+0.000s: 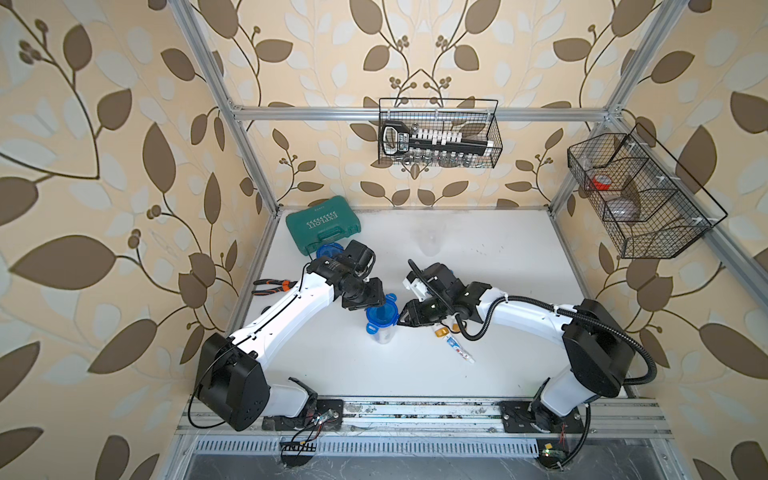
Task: Pack away toiletry kits
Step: Close the fastener on the container.
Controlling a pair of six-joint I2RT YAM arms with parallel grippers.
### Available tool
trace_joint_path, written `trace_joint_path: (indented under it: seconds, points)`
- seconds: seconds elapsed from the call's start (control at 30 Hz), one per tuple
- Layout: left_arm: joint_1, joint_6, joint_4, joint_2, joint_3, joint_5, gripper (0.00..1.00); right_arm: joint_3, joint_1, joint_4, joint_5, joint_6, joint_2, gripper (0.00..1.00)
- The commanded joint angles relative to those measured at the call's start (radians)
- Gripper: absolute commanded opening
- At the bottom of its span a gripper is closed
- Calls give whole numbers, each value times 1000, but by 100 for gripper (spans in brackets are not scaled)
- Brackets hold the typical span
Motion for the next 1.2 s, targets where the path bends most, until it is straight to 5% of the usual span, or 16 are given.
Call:
trace_joint_path:
  seconds: [0.0,0.6,0.93,1.17]
  points:
    - [-18,-17,-165,10,-72,36,53,31,-2,98,3,15,12,37]
    - [-18,-152,-81,-29,-152,138,52,30,5,112,4,34,25,37]
    - [-18,-128,-163,-31,-90,46,54,-42,-68,-48,71,27,-127,44]
    - [-9,-102,-193,-29,-33,18,56,47,-75,-256,154,-49,-189,47]
